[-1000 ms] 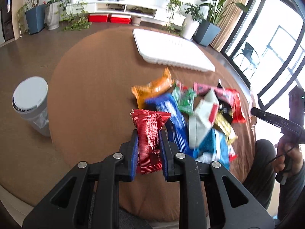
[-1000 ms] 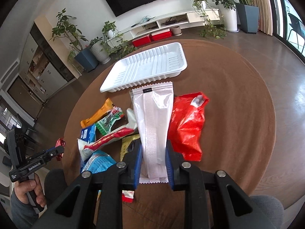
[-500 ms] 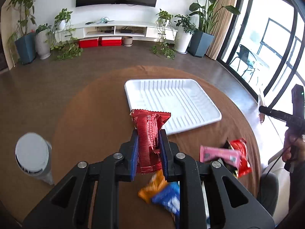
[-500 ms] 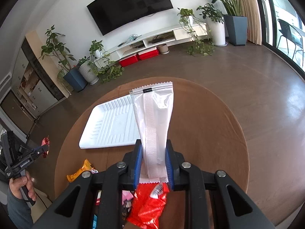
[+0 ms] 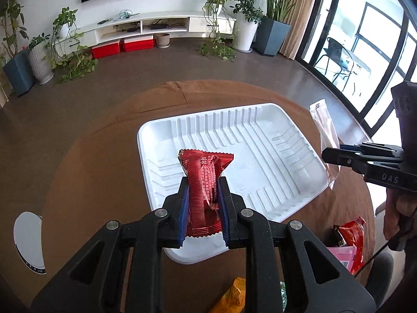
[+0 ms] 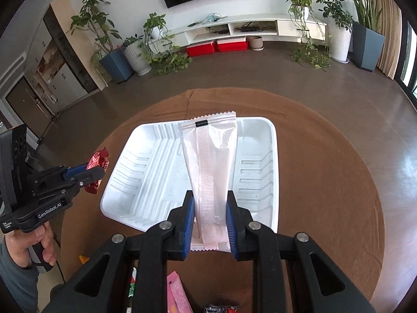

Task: Organize snacks
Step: 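Lower both packets into the white tray and open both tools, then move both tools back over the snack pile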

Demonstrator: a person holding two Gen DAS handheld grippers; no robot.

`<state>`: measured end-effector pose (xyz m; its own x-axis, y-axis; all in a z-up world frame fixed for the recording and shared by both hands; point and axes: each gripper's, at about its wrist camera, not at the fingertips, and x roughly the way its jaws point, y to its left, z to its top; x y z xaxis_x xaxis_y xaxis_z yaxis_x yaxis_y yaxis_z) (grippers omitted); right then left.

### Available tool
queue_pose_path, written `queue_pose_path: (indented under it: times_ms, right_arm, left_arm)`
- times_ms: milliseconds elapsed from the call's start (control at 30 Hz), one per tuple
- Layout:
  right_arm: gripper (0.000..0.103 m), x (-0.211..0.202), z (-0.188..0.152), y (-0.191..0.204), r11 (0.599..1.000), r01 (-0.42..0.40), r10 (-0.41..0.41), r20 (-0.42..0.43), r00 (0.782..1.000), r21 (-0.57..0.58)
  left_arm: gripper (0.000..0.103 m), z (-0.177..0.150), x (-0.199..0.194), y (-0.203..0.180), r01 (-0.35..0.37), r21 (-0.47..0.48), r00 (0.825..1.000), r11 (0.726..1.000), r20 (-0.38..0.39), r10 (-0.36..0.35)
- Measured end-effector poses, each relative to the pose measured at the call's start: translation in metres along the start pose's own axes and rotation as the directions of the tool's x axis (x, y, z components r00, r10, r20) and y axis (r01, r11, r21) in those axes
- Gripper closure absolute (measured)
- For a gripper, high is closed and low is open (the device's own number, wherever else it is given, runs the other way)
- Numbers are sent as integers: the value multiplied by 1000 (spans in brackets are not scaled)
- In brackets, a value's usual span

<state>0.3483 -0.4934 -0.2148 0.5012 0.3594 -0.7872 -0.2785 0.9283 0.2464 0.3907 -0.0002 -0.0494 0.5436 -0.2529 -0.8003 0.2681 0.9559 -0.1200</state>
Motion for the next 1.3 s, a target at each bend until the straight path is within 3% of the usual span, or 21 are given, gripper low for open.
queue_pose_path:
  times_ms: [233, 400, 700, 967, 1033, 1100, 1133, 1167, 1233, 1300]
  right_arm:
    - [79, 48, 6, -3, 1000, 22, -23, -100, 995, -10]
    - [78, 68, 4, -5, 999, 43, -44, -141, 989, -12]
    - [74, 82, -4, -7, 997, 74, -76, -171, 982, -22]
    - [58, 75, -3, -7, 996, 86, -86, -159, 984, -10]
    - [44, 66, 1, -10, 996, 90, -87, -135, 987, 13]
    - [37, 51, 4, -15, 995, 93, -88, -101, 991, 43]
    - [33, 42, 7, -17, 995, 88, -84, -81, 993, 56]
    - [31, 31, 9, -18, 994, 84, -80, -59, 995, 66]
    - [16, 10, 14, -19, 993, 90, -89, -16, 996, 81]
    - [10, -16, 16, -17, 992, 85, -88, 32, 996, 93]
  left_arm:
    - [85, 6, 62, -2, -26, 16, 996, 1000, -84, 27]
    - [84, -11, 89, 2, -22, 27, 992, 999, -125, 25]
    - [82, -8, 128, 4, -38, 30, 988, 999, -147, 42]
    - [82, 0, 114, 15, -64, 7, 990, 998, -123, 65]
    - [82, 4, 103, 19, -76, -2, 992, 997, -100, 75]
    - [73, 4, 85, 21, -86, -6, 994, 996, -72, 86]
    - [53, 1, 68, 19, -93, -9, 994, 996, -52, 93]
    - [26, 0, 51, 19, -99, -16, 995, 995, -17, 98]
    - [8, -2, 24, 20, -83, -25, 994, 996, 63, 84]
    - [1, -8, -3, 18, -63, -18, 990, 998, 128, 65]
